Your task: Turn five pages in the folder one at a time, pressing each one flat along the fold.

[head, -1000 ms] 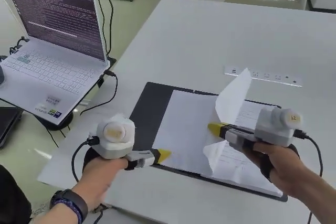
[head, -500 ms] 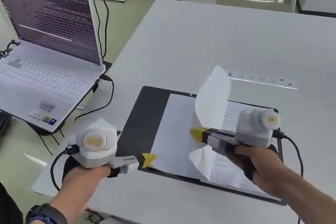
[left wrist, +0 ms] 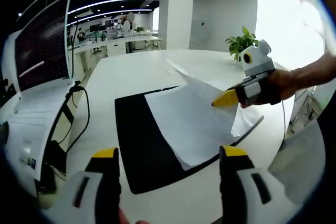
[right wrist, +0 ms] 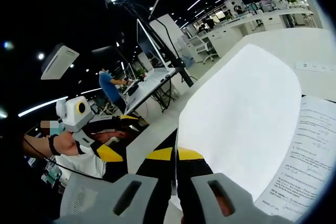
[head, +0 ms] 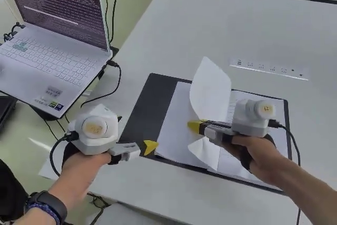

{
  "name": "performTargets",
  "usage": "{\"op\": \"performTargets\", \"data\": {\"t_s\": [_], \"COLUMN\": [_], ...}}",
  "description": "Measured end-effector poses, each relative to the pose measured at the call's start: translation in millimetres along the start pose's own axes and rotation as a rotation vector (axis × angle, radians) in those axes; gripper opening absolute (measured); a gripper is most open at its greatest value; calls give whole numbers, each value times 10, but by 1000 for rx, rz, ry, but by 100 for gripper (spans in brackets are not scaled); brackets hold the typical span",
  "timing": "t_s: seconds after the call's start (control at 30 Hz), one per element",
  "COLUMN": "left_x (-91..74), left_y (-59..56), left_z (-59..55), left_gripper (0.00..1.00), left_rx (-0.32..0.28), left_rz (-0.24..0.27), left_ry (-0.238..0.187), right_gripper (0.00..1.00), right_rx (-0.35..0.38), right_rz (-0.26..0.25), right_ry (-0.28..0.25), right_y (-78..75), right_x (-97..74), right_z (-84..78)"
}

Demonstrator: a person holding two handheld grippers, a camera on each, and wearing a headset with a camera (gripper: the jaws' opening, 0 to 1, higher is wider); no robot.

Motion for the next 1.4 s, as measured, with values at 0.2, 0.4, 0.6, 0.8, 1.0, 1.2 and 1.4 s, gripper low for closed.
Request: {"op": "performTargets", "data": {"t_s": [0.2, 0.4, 0.6, 0.8, 1.0, 1.2, 1.4], "left_x": [-116, -161, -148, -100, -22, 9, -36], "left_y": [-43, -108, -142, -142, -114, -96, -99], "left_z": [49, 73, 96, 126, 203, 199, 145], "left_gripper": [78, 78, 78, 78, 78, 78, 78], "left_rx": [0, 2, 2, -7, -12, -11, -22], "left_rz": [4, -3, -13, -21, -24, -23, -20], "left_ry": [-10, -15, -14, -19, -35, -35, -40], "right_gripper": [0, 0, 0, 0, 2, 11, 28], "right_rx": [-2, 21, 53, 104, 148, 156, 135], "right_rz": [14, 20, 16, 2, -27, -46, -6], "right_ry": [39, 70, 112, 139, 160, 200, 177], "right_y": [-13, -58, -138, -231, -285, -252, -84], "right_x": [173, 323, 504, 644, 772, 853, 859], "right_z": [-78, -155, -259, -353, -449, -584, -563]}}
Point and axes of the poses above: the centre of the closed fingertips' face, and the gripper's own axes: x roughly forward along the fingers, y roughly to its left, z roughly out of its top, the point moved 2 cm from there along -x, roughly backward along the fingers, and after that the axes turned 11 degrees about y, right-handed, at the moved point
